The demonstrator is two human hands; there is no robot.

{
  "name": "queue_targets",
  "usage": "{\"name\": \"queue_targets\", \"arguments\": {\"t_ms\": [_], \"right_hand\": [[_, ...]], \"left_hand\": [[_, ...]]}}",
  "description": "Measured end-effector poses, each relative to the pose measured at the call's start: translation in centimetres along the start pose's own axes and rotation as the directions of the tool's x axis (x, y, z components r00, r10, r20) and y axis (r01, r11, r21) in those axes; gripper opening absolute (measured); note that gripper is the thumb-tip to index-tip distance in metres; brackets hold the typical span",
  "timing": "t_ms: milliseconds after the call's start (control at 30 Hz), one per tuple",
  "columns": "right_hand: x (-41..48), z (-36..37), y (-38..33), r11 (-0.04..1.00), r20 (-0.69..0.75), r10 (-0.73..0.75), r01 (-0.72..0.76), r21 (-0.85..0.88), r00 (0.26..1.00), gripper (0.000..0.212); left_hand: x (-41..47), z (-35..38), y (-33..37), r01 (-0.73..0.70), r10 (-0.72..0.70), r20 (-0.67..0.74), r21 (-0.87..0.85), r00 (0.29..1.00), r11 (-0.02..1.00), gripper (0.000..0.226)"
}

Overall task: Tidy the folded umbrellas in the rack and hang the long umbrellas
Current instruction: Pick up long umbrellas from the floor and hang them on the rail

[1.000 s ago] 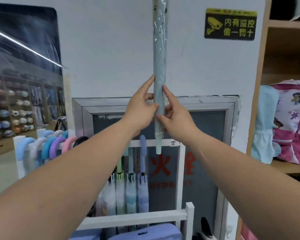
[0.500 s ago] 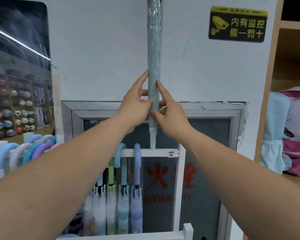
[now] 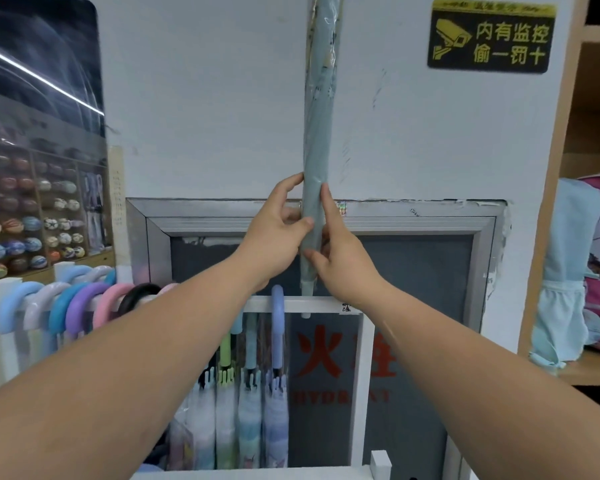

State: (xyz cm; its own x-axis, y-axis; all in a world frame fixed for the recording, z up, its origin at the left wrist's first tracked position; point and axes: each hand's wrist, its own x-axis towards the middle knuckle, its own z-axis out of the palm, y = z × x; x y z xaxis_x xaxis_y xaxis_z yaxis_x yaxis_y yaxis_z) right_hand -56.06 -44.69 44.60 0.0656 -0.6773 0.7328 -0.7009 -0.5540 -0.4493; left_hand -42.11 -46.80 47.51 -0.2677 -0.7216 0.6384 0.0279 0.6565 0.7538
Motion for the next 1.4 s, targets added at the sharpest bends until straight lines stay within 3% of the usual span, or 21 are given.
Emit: {"name": "queue_targets", "arguments": {"t_ms": [133, 367, 633, 867, 967, 1200, 1400], "right_hand": [[-0.7, -0.1, 0.1, 0.999, 0.012, 0.025, -0.025, -0.023, 1.0, 0.1], [-1.7, 0.1, 0.0, 0.994, 0.041, 0.104, -0.102, -0.048, 0.994, 0.101], [-1.7, 0.7, 0.8, 0.986, 0.069, 0.116, -0.106, -0.125, 0.991, 0.104], [0.2, -1.0, -0.9, 0.985, -0.169, 0.078, -0.05, 0.165, 0.983, 0.069], [1.0, -2.0, -2.3, 0.98, -0.133, 0.058, -0.031, 0.199, 0.989, 0.071], [1.2, -1.6, -2.1, 0.995, -0.069, 0.02, -0.014, 0.095, 0.997, 0.087], [-0.6, -0.2, -0.5, 0.994, 0.069, 0.075, -0.08, 0.069, 0.995, 0.094]], "left_hand": [[0.8, 0.0, 0.5, -0.015, 0.016, -0.03, 0.026, 0.999, 1.0, 0.056], [2.2, 0.3, 1.5, -0.028, 0.028, -0.024, 0.015, 0.999, 0.999, 0.069], [2.2, 0.0, 1.4, -0.044, 0.043, 0.009, 0.122, 0.999, 0.992, 0.076], [0.0, -0.4, -0.9, -0.013, -0.009, 0.132, 0.166, 0.991, 0.986, 0.076], [-1.0, -0.4, -2.7, -0.01, -0.021, 0.162, 0.183, 0.987, 0.983, 0.077], [-1.6, -0.7, -3.4, 0.009, -0.056, 0.195, 0.231, 0.979, 0.973, 0.066], [-1.0, -1.4, -2.6, -0.004, -0.009, 0.086, 0.151, 0.996, 0.989, 0.066]]}}
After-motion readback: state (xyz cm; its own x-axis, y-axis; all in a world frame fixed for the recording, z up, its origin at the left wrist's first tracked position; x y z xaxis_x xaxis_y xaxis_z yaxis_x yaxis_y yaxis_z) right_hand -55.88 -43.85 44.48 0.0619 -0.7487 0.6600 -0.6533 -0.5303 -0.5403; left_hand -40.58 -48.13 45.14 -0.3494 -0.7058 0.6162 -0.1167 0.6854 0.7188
